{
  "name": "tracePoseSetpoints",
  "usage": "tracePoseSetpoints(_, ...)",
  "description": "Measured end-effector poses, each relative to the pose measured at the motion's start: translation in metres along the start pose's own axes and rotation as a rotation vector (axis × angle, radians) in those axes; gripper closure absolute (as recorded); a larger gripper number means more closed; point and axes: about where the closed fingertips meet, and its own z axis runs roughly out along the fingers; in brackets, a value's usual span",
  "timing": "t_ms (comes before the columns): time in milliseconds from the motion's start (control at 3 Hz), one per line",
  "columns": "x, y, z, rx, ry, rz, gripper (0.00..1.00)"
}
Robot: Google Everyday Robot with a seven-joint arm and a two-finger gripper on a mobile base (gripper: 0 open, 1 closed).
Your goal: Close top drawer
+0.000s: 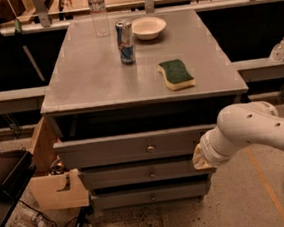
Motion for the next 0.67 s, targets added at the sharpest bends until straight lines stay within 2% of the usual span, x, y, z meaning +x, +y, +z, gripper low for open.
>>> tracePoseSetpoints(333,0.007,-0.022,0.006,0.001,-0.01,-0.008,1.0)
tracePoseSetpoints(667,0.021,-0.066,0.021,-0.001,-0.033,-0.029,1.0)
